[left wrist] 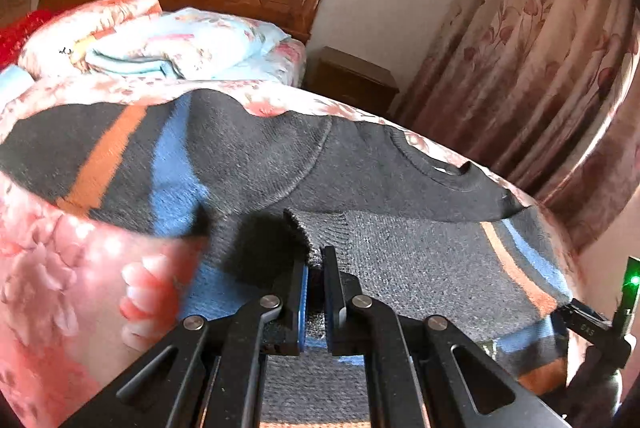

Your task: Fold small clothes

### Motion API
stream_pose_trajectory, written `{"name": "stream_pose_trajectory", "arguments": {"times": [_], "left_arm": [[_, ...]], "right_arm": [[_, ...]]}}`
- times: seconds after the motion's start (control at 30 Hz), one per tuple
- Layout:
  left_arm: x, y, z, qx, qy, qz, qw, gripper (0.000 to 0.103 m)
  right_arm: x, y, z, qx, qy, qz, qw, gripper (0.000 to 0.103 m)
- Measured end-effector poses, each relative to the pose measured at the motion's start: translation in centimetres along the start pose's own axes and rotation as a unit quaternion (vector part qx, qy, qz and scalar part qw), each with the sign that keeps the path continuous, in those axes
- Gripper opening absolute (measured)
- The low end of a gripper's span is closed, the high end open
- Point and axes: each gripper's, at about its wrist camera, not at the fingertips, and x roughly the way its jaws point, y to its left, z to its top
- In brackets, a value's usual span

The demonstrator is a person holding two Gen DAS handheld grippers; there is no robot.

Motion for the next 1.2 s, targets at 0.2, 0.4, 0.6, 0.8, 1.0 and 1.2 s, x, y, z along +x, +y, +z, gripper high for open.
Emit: {"name": "stream_pose_trajectory", "arguments": {"times": [0.2, 0.4, 0.6, 0.8, 1.0, 1.2], "left_arm": [[1.0, -0.1, -0.6, 0.013, 0.021, 0.009, 0.9996, 0.006], [1.5, -0.1, -0.7, 0.013, 0.025, 0.018, 0.9994, 0.007], [1.0, -0.1, -1.0, 0.01, 0.014, 0.032, 0.9994, 0.007], [-1.6, 2.2, -0.8, -0.071, -0.039, 0.103, 0.9914, 0.008], [-3.3, 0.3, 1.5, -0.06, -0.068, 0.036, 0.9953, 0.023], [3.0, -4.8, 1.4, 0.035, 0.016, -0.008, 0.9992, 0.027]], "right_arm": [[0.0, -0.1, -0.2, 0.008, -0.003, -0.021, 1.0, 0.103], [0.1, -0.8, -0.2, 0.03, 0.003, -0.011, 0.999, 0.103], [0.2, -0.6, -0.2, 0.025, 0.004, -0.016, 1.0, 0.103], [0.2, -0.5, -0.2, 0.023, 0.002, -0.02, 1.0, 0.103], [0.1, -0.2, -0.2, 0.02, 0.001, -0.021, 1.0, 0.103], [0.1, -0.3, -0.2, 0.019, 0.001, -0.019, 1.0, 0.103]]}}
